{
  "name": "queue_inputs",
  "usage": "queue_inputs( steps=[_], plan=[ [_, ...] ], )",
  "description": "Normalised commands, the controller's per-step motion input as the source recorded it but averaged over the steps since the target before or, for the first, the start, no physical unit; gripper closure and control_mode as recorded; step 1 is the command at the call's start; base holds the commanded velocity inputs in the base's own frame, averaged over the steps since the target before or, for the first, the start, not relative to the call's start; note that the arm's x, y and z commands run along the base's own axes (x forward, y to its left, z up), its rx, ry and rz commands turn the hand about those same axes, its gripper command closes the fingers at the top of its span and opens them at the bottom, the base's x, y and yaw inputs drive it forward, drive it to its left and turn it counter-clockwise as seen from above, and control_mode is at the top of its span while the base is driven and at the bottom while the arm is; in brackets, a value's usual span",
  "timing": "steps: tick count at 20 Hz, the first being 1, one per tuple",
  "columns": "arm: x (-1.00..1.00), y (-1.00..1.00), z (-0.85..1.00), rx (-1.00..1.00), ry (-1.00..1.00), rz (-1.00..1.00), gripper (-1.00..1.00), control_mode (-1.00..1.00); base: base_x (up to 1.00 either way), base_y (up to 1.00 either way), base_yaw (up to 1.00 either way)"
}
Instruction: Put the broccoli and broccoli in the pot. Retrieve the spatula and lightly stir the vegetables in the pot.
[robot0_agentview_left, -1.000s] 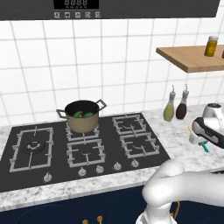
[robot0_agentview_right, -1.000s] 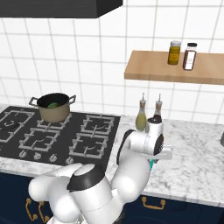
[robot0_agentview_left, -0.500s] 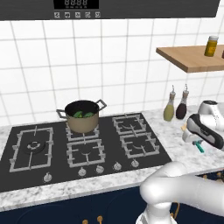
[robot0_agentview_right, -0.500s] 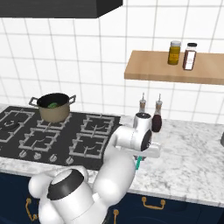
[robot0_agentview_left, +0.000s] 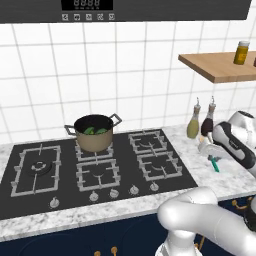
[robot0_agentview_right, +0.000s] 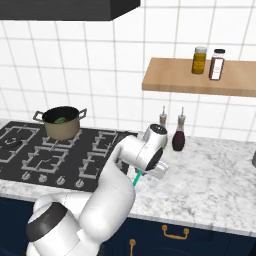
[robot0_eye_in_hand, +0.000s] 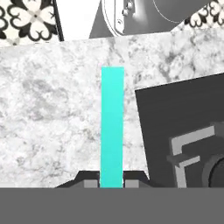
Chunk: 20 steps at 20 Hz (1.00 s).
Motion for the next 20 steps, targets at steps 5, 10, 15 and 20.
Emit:
queue_inputs(
  steps=[5, 10, 15, 20],
  plan=[
    [-0.22, 0.52, 0.48, 0.27, 0.1, -0.34, 1.0, -1.0, 0.0, 0.0, 0.0],
    [-0.05, 0.73, 0.43, 0.21, 0.1, -0.21, 1.0, -1.0, 0.0, 0.0, 0.0],
    [-0.01, 0.82, 0.46, 0.19, 0.14, -0.17, 1.0, -1.0, 0.0, 0.0, 0.0],
    [0.0, 0.9, 0.39, 0.14, 0.15, -0.14, 1.0, -1.0, 0.0, 0.0, 0.0]
  ],
)
